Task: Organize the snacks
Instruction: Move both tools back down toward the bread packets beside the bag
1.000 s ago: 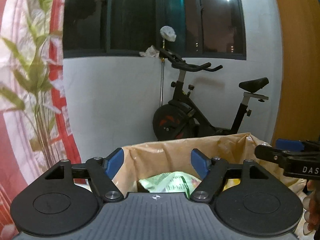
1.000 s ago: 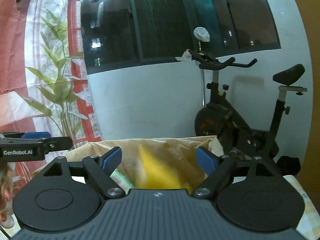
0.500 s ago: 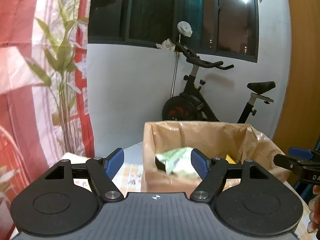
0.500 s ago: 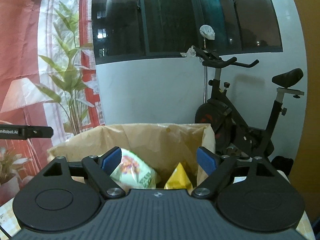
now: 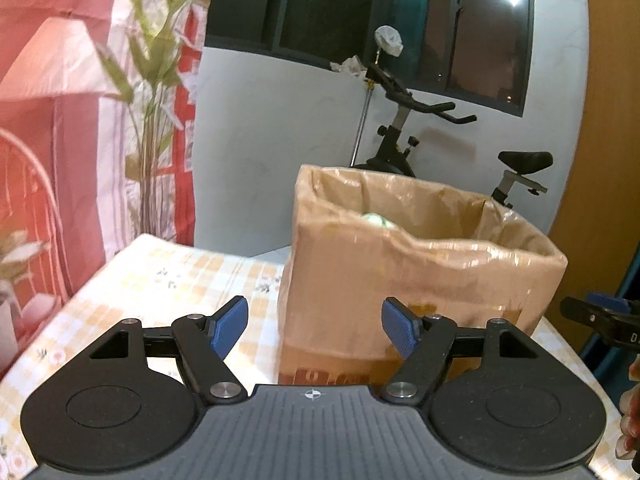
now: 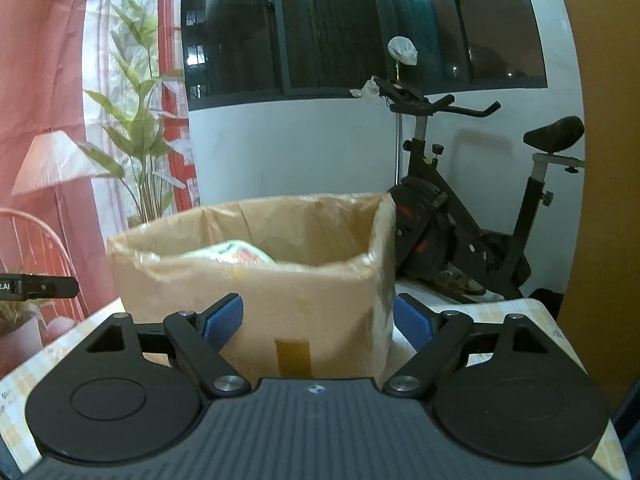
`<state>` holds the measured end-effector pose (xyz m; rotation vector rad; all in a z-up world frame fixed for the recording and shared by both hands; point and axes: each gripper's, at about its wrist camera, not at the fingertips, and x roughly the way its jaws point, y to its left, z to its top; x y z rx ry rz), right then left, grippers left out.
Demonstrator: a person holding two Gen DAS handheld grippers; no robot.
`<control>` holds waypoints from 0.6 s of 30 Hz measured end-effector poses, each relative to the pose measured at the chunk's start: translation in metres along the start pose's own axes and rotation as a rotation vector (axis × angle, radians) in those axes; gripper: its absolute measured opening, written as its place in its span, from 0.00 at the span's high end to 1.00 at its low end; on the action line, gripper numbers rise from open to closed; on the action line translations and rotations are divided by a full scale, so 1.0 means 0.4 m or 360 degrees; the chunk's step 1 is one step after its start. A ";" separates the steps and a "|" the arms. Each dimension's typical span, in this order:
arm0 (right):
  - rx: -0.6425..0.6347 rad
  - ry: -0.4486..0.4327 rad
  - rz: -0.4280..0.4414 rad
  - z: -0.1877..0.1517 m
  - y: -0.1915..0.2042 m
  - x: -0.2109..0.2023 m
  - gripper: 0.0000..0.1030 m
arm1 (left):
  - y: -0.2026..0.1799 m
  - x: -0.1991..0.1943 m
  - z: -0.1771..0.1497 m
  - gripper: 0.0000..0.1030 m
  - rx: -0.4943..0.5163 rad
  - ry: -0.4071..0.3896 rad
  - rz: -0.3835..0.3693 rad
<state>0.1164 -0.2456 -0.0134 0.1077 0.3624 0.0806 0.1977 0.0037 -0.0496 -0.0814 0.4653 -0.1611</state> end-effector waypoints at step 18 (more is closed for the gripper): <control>0.0045 0.0219 -0.0136 -0.178 -0.096 -0.013 0.18 | 0.017 0.018 -0.142 0.26 0.0040 0.0095 0.0080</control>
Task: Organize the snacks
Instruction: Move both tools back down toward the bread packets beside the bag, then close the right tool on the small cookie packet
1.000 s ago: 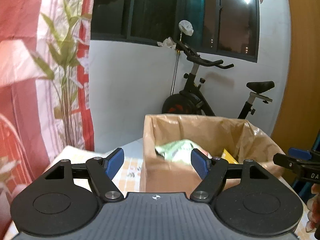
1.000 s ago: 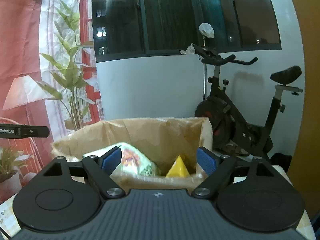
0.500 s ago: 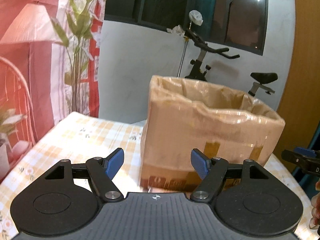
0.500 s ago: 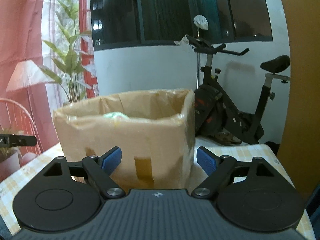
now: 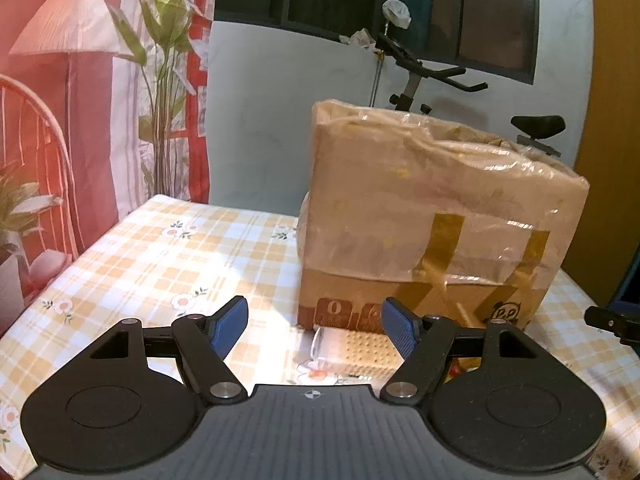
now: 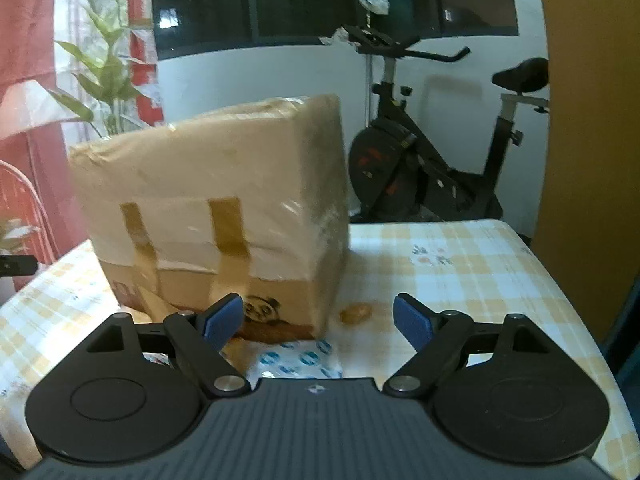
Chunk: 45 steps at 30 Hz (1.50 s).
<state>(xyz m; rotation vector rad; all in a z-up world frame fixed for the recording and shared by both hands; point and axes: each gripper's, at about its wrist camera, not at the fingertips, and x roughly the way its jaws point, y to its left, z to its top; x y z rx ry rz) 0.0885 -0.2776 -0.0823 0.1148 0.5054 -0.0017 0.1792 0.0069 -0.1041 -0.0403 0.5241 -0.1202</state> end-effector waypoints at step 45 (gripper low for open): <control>-0.0081 0.0385 -0.0034 -0.002 -0.114 0.391 0.42 | 0.025 0.093 -0.068 0.26 -0.0070 0.0169 0.0028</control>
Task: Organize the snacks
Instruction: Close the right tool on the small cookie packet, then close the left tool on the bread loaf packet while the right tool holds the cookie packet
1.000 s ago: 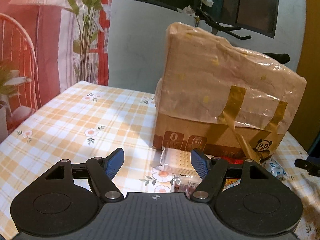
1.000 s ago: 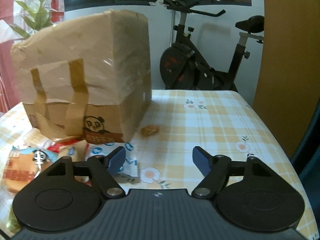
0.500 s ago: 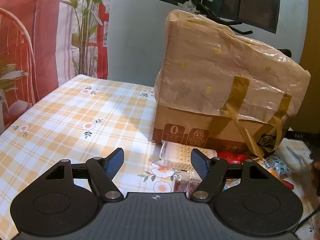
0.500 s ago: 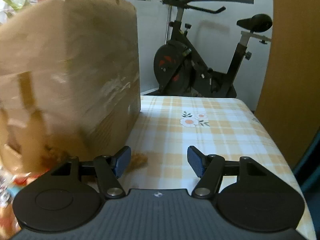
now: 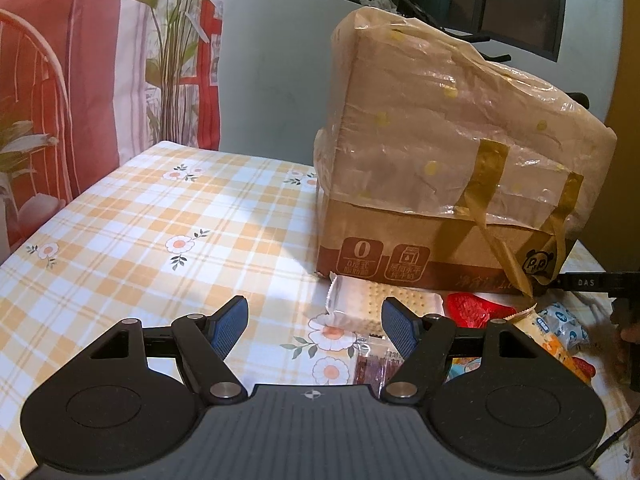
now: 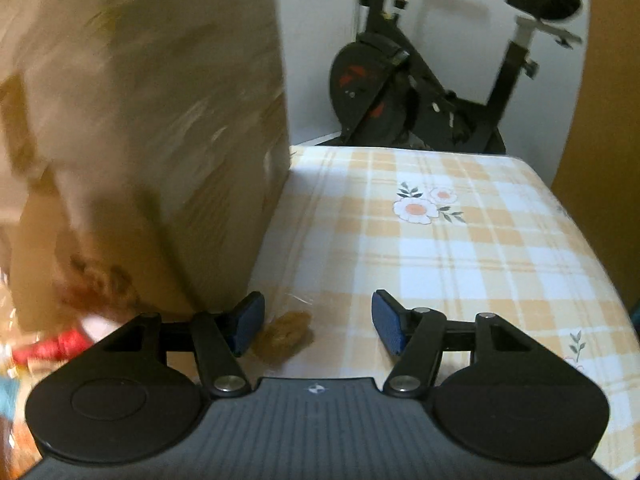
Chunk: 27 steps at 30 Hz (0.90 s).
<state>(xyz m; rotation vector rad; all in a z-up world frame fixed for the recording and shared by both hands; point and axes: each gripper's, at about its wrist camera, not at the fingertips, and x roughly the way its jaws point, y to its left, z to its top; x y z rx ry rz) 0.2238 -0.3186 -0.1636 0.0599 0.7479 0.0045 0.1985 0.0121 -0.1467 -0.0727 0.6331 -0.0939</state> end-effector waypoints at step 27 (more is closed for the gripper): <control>-0.0002 -0.0149 0.0060 -0.115 0.060 -0.221 0.81 | -0.017 -0.019 -0.026 0.27 -0.0044 0.0043 -0.0150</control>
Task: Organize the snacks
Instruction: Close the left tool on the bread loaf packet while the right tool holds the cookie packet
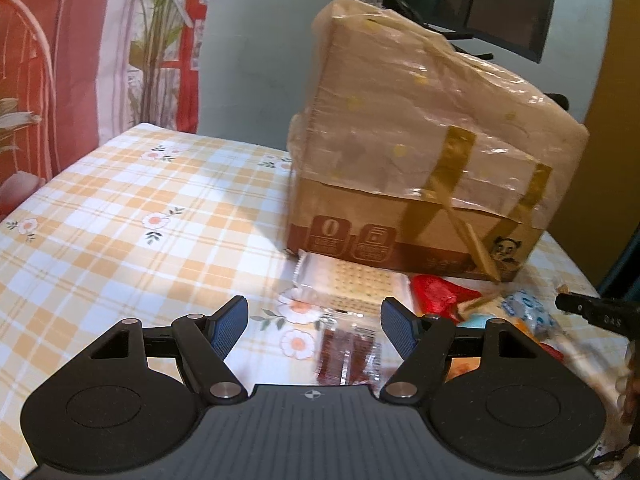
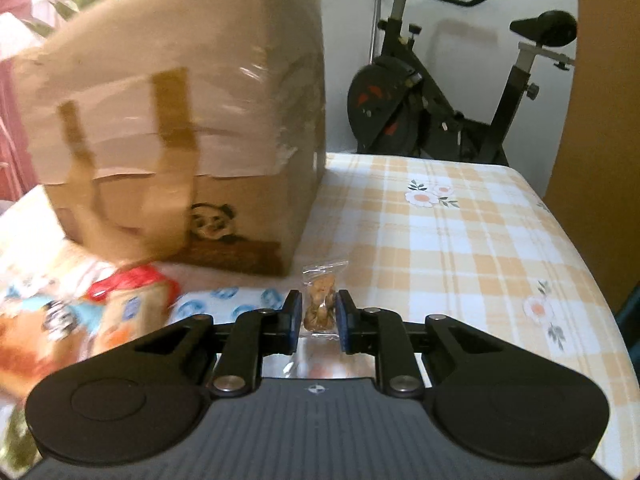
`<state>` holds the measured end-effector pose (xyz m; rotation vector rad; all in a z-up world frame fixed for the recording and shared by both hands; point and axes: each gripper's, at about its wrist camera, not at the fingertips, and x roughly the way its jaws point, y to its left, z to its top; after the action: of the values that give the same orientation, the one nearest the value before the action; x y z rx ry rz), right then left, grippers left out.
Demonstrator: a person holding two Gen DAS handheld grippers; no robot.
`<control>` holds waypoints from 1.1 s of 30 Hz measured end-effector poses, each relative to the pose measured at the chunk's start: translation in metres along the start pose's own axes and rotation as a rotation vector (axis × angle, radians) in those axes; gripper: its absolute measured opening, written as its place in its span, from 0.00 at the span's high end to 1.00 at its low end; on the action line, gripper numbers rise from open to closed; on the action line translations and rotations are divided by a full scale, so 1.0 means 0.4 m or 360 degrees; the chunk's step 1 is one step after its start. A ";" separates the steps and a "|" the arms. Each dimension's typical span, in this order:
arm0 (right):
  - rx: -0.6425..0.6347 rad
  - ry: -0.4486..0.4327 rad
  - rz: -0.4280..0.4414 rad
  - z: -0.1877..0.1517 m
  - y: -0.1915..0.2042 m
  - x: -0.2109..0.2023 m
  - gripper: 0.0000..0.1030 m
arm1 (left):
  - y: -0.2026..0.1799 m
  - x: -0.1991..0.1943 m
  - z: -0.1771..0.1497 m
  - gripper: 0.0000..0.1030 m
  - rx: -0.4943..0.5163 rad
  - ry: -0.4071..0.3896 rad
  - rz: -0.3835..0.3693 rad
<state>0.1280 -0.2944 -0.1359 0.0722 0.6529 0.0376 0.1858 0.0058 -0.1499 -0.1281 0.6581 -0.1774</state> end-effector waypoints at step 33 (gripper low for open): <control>-0.0145 -0.0190 0.0263 -0.117 0.164 -0.093 0.81 | -0.159 0.067 -0.070 0.21 0.0119 0.0203 -0.0361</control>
<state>0.0693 -0.2284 -0.1451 0.0398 0.5236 0.2207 0.1817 -0.0634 -0.1766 -0.1201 0.7624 -0.4306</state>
